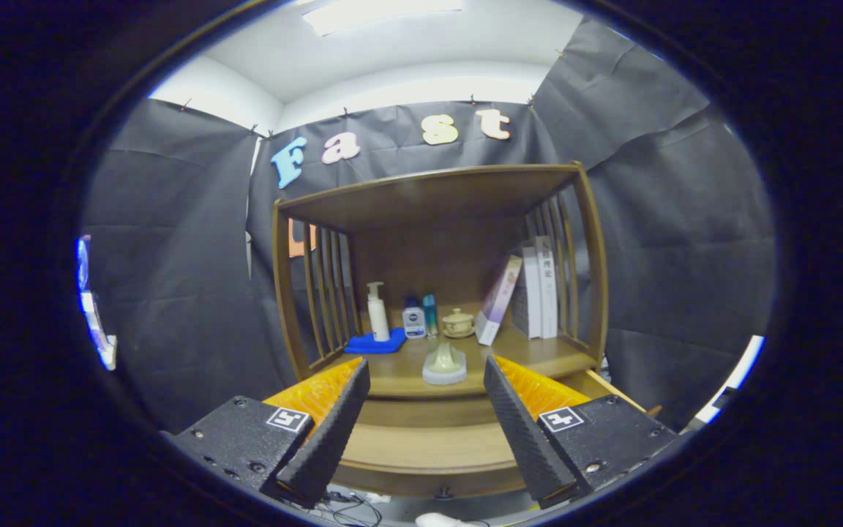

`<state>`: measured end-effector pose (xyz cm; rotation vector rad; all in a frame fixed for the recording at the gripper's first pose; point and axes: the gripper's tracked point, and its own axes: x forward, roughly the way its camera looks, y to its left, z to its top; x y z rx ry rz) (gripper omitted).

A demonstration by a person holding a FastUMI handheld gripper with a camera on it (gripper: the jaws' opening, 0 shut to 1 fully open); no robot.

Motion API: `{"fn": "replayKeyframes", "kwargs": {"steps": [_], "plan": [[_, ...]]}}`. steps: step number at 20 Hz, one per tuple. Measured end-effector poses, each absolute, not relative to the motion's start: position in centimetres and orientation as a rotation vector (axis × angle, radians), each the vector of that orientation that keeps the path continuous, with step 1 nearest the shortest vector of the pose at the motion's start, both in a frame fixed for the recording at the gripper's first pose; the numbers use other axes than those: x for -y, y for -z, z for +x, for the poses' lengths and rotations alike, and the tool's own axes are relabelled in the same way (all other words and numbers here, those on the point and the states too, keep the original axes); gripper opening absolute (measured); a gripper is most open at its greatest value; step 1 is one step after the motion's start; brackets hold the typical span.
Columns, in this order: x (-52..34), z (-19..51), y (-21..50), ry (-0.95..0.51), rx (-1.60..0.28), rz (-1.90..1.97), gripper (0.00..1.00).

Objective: Pull open the drawer, take out the items inside it, and place them on the countertop above the cabinet.

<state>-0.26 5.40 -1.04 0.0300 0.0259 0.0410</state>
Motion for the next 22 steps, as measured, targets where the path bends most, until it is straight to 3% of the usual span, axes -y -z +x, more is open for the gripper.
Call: {"fn": "replayKeyframes", "kwargs": {"steps": [10, 22], "plan": [[-3.5, -4.2, 12.4, 0.022, -0.136, 0.029, 0.99], [-2.8, -1.3, 18.4, 0.076, -0.279, 0.051, 0.99]]}}
